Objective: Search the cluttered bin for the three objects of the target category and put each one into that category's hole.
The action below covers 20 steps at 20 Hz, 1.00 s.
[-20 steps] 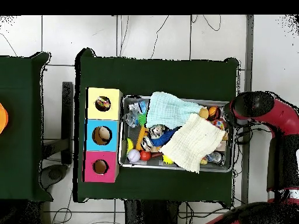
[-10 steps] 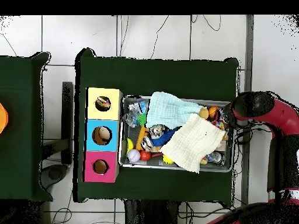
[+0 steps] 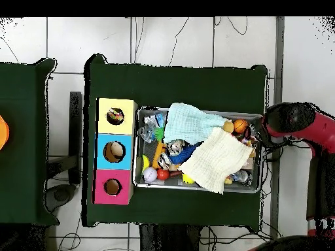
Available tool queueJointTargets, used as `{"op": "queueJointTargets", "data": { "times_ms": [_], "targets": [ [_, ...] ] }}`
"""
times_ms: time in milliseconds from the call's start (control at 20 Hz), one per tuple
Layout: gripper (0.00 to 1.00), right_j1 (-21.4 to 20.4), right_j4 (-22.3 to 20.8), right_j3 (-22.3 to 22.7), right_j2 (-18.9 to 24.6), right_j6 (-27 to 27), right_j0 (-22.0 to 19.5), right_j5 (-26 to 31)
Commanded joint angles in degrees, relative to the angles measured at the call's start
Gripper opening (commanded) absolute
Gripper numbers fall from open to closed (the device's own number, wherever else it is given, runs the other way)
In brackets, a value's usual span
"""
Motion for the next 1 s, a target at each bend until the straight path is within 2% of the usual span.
{"op": "queueJointTargets", "data": {
  "times_ms": [50, 500, 750, 1000],
  "targets": [
    [1.0, -2.3, -0.7, 7.1, 1.1, -18.0, -1.1, 4.3],
    [1.0, -2.1, -1.2, 9.0, 1.4, -15.9, -1.0, 0.4],
    [1.0, -0.6, -1.5, 10.3, 1.6, -13.0, -1.3, -4.7],
    [1.0, -0.8, -1.1, 11.3, 1.7, -11.8, -1.5, -5.8]
  ]
}}
